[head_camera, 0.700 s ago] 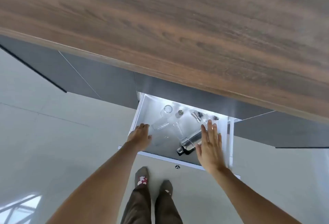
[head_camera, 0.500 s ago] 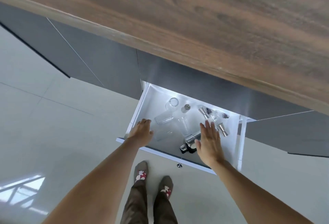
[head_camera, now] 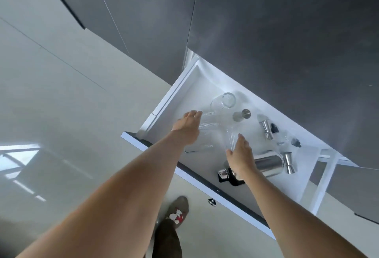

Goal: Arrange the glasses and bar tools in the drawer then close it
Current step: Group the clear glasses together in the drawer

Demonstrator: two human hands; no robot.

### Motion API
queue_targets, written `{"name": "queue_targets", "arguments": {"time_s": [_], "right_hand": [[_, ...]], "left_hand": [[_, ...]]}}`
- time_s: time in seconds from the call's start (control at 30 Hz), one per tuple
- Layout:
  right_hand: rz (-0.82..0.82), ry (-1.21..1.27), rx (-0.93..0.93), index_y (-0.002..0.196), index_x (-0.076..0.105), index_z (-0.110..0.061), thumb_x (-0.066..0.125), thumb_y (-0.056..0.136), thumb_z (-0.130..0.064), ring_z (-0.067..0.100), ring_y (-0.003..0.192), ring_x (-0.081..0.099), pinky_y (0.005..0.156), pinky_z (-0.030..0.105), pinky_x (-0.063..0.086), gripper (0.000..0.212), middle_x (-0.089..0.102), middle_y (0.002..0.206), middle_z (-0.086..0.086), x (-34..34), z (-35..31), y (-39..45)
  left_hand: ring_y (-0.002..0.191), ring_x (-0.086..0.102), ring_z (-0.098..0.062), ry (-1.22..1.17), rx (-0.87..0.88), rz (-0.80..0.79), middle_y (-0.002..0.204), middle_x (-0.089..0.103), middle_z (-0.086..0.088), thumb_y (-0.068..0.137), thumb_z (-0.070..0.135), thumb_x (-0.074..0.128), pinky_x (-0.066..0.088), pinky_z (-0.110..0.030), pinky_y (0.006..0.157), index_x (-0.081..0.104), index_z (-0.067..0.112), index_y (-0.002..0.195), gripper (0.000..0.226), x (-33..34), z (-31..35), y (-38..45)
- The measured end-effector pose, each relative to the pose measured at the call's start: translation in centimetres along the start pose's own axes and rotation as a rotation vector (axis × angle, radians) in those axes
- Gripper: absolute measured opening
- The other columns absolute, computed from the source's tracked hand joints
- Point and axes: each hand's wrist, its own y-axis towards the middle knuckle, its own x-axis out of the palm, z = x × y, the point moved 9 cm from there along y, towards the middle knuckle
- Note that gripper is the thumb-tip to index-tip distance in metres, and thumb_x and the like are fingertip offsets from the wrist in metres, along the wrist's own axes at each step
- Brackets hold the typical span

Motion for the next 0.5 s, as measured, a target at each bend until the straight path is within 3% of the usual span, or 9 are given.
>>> {"name": "queue_targets", "arguments": {"time_s": [0.17, 0.27, 0.4, 0.5], "right_hand": [[0.026, 0.076, 0.081, 0.141, 0.018, -0.004, 0.061, 0.086, -0.013, 0.041, 0.113, 0.053, 0.085, 0.039, 0.046, 0.071, 0.05, 0.126, 0.028, 1.4, 1.2, 3.0], [0.026, 0.067, 0.061, 0.14, 0.02, -0.003, 0.066, 0.083, -0.019, 0.04, 0.109, 0.054, 0.085, 0.037, 0.044, 0.075, 0.053, 0.12, 0.027, 1.8, 1.4, 3.7], [0.01, 0.024, 0.023, 0.145, 0.013, -0.008, 0.064, 0.087, -0.023, 0.039, 0.107, 0.053, 0.08, 0.031, 0.037, 0.079, 0.045, 0.126, 0.027, 1.7, 0.5, 3.1], [0.015, -0.034, 0.026, 0.149, 0.005, -0.012, 0.06, 0.089, -0.029, 0.04, 0.107, 0.054, 0.086, 0.036, 0.043, 0.084, 0.04, 0.129, 0.027, 1.2, -0.2, 2.7]], "left_hand": [[0.13, 0.035, -0.026, -0.01, 0.05, 0.005, 0.139, 0.041, -0.007, 0.087, 0.017, 0.062, 0.043, -0.041, 0.096, 0.03, 0.018, 0.142, 0.063, 1.7, -0.5, 2.9], [0.125, 0.037, -0.028, 0.007, 0.098, 0.017, 0.134, 0.042, -0.01, 0.087, 0.021, 0.066, 0.045, -0.043, 0.096, 0.032, 0.015, 0.139, 0.063, 1.7, -0.5, 3.1], [0.113, 0.047, -0.034, -0.058, 0.069, 0.052, 0.128, 0.039, -0.016, 0.089, 0.022, 0.065, 0.048, -0.048, 0.093, 0.031, 0.014, 0.138, 0.06, 0.0, -1.2, 2.3], [0.107, 0.052, -0.036, -0.038, 0.043, 0.115, 0.125, 0.04, -0.017, 0.088, 0.026, 0.065, 0.051, -0.049, 0.088, 0.032, 0.013, 0.137, 0.061, -2.0, -1.5, 1.3]]}}
